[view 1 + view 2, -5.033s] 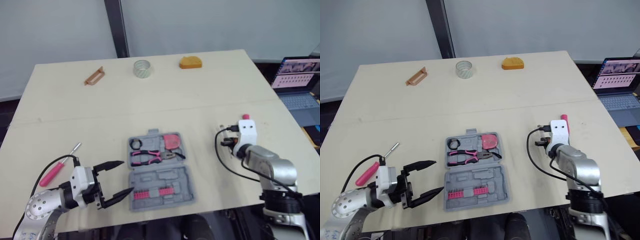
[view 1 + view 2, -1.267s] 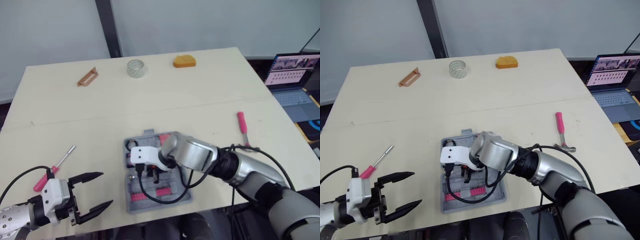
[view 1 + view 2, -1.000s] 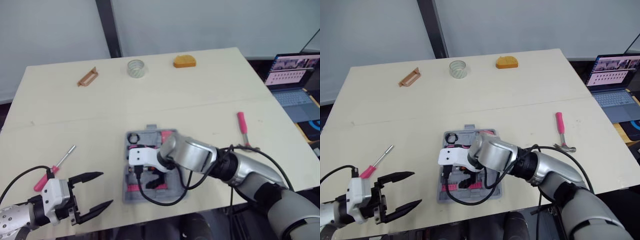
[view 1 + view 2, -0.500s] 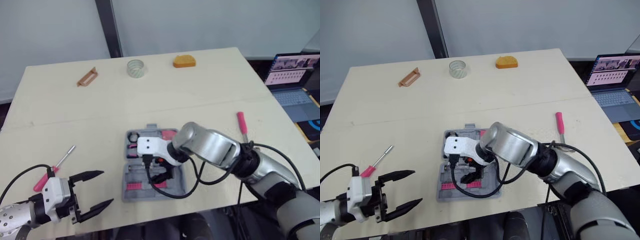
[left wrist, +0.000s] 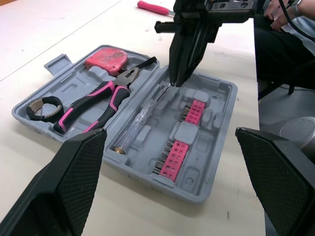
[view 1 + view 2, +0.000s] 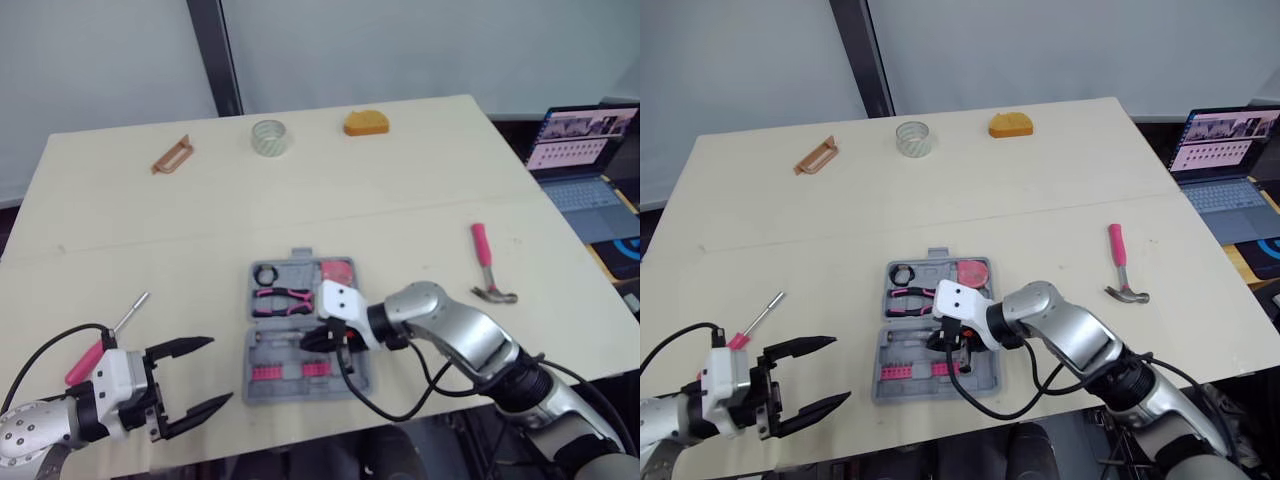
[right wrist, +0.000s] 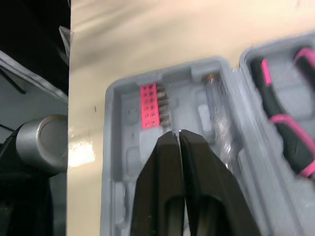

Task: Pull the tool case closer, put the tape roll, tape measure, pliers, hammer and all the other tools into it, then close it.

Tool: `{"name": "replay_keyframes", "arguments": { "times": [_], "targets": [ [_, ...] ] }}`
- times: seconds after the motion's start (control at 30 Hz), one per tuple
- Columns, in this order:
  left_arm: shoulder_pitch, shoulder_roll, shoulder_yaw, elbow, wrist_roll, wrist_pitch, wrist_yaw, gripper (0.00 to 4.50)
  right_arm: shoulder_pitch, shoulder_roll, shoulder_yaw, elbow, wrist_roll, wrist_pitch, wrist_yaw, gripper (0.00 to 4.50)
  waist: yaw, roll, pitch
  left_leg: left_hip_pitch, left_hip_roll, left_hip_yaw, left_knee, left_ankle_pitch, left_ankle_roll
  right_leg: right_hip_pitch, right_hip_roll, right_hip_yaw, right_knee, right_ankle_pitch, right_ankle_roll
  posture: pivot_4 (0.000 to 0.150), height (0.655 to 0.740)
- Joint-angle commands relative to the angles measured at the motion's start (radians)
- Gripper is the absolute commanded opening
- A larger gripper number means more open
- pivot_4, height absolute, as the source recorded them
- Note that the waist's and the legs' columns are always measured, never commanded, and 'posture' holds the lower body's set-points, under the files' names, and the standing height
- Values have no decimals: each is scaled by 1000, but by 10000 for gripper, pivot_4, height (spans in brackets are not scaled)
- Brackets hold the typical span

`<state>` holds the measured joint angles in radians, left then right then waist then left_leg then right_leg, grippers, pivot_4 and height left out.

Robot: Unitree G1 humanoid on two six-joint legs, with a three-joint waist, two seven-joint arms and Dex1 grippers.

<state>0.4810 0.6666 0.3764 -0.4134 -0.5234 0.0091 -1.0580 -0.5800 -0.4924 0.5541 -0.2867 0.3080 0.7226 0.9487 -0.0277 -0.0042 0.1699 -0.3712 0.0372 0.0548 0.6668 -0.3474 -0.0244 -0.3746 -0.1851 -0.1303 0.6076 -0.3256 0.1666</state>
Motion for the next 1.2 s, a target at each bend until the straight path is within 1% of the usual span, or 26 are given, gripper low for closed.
{"name": "replay_keyframes", "arguments": {
  "times": [0.03, 0.17, 0.37, 0.57, 0.83, 0.93, 1.1, 1.2],
  "targets": [
    [-3, -2, -1, -13, -1, 1, 10, 45000, 17, 24, -20, 57, -33, -103, 0, 148, 0, 0, 0, 0, 0, 0, 0, 0, 0, 0, 0, 0, 0, 0, 0, 1500, 7400],
    [-6, 0, -3, -20, 1, 7, 19, 45000, 24, 54, -18, 121, -65, -168, 9, 148, 0, 0, 0, 0, 0, 0, 0, 0, 0, 0, 0, 0, 0, 0, 0, 1500, 7400],
    [-5, 5, 2, -47, -2, 29, 36, 45000, 16, 83, 18, 179, -127, -197, 22, 148, 0, 0, 0, 0, 0, 0, 0, 0, 0, 0, 0, 0, 0, 0, 0, 1500, 7400],
    [-5, 12, 10, -74, -9, 57, 51, 45000, 13, 84, 53, 216, -176, -225, 54, 148, 0, 0, 0, 0, 0, 0, 1, 0, 0, 0, 0, 0, 0, 0, 0, 1500, 7400],
    [-12, 15, 13, -100, -15, 90, 67, 45000, -13, 120, 23, 288, -221, -254, 36, 148, 0, 0, 0, 0, 0, 0, 0, 0, 0, 0, 0, 0, 0, 0, 0, 1500, 7400],
    [-20, 15, 9, -103, -14, 98, 70, 45000, -13, 127, 9, 294, -225, -258, 35, 148, 1, 0, 0, 0, 0, 0, 0, 0, 0, 0, 0, 0, 0, 0, 0, 1500, 7400],
    [-22, 10, 10, -105, -13, 103, 66, 45000, 6, 144, -39, 236, -170, -232, 51, 148, 0, 0, 0, 0, 0, 0, 0, 0, 0, 0, 0, 0, 1, 0, 0, 1500, 7400],
    [-21, 7, 7, -104, -12, 101, 63, 45000, 10, 156, -45, 231, -173, -229, 38, 148, 0, 0, 0, 0, 0, 0, 0, 0, 0, 0, 0, 0, 1, 0, 0, 1500, 7400]
  ]
}}
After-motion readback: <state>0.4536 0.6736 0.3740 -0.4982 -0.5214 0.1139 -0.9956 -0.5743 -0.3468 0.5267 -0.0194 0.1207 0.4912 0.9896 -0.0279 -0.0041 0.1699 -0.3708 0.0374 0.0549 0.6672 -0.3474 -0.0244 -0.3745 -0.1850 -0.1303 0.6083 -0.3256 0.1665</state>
